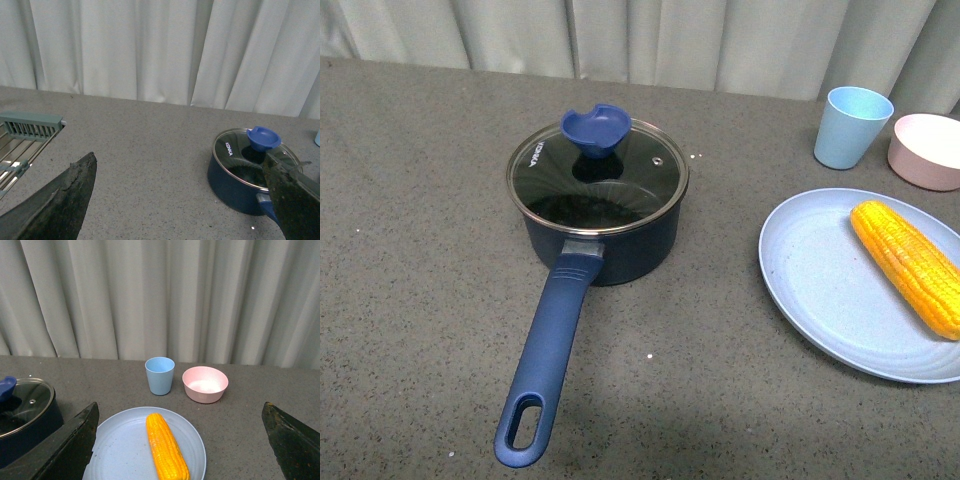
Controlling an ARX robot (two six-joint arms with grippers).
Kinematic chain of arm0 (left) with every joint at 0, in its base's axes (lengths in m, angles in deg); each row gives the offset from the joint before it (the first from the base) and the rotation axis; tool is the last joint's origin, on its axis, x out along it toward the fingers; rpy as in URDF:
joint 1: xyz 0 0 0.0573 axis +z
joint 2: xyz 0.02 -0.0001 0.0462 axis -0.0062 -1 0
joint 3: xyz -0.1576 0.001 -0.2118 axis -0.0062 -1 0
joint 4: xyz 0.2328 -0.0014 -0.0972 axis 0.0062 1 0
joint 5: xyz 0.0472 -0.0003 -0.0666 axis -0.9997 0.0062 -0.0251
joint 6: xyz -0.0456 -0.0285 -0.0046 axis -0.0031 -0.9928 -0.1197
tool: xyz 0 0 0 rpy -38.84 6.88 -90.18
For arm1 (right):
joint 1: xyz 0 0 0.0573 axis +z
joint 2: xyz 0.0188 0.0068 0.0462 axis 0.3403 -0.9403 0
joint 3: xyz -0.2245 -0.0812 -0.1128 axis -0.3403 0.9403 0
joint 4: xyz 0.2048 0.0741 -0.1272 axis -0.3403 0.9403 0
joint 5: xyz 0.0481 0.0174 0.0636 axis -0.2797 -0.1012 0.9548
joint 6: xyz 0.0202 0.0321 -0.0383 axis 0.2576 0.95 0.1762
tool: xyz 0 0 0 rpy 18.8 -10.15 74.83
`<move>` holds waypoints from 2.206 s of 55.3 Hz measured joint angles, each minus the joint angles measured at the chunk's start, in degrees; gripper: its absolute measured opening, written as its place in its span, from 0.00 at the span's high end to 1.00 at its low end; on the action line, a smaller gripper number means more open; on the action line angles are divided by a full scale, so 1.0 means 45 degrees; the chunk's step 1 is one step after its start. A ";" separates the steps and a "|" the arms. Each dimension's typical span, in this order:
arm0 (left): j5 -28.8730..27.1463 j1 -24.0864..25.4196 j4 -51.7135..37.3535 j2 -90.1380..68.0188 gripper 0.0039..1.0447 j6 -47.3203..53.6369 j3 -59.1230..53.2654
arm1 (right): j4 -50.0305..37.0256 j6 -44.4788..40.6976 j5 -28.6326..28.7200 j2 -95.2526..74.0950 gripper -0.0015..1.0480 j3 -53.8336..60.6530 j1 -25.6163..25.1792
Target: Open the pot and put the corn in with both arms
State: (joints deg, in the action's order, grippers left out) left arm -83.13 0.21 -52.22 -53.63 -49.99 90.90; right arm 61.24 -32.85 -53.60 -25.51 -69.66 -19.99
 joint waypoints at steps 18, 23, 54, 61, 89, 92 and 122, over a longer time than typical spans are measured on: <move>0.0005 0.0000 0.0000 0.0000 0.06 0.0000 0.0000 | 0.0000 0.0000 0.0000 0.0000 0.09 0.0000 0.0000; 0.0005 0.0000 0.0000 0.0000 0.06 0.0000 0.0000 | 0.0000 0.0000 0.0000 0.0000 0.09 0.0000 0.0000; -0.2482 -0.0491 -0.2152 -0.5299 0.06 -0.1117 0.0578 | 0.0005 0.0000 0.0000 0.0000 0.09 0.0000 0.0000; -0.1588 -0.0661 -0.6023 -0.9520 0.06 -0.1685 0.1447 | 0.0000 0.0000 -0.0005 0.0000 0.09 0.0000 0.0000; 0.1384 -0.3050 -0.9670 -1.7432 0.06 -0.2837 0.5552 | 0.0000 0.0000 0.0000 0.0000 0.09 0.0000 0.0000; 0.1384 -0.3274 -0.9787 -1.8122 0.06 -0.2827 0.6018 | 0.0005 0.0000 -0.0005 0.0000 0.09 0.0000 0.0000; 0.1341 -0.5056 -1.0511 -2.4737 0.06 -0.1399 1.0307 | 0.0000 0.0000 0.0000 0.0000 0.09 0.0000 0.0000</move>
State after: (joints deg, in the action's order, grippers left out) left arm -77.10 -22.54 -99.52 -164.95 -56.28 137.28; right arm 61.24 -32.85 -53.60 -25.51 -69.66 -19.99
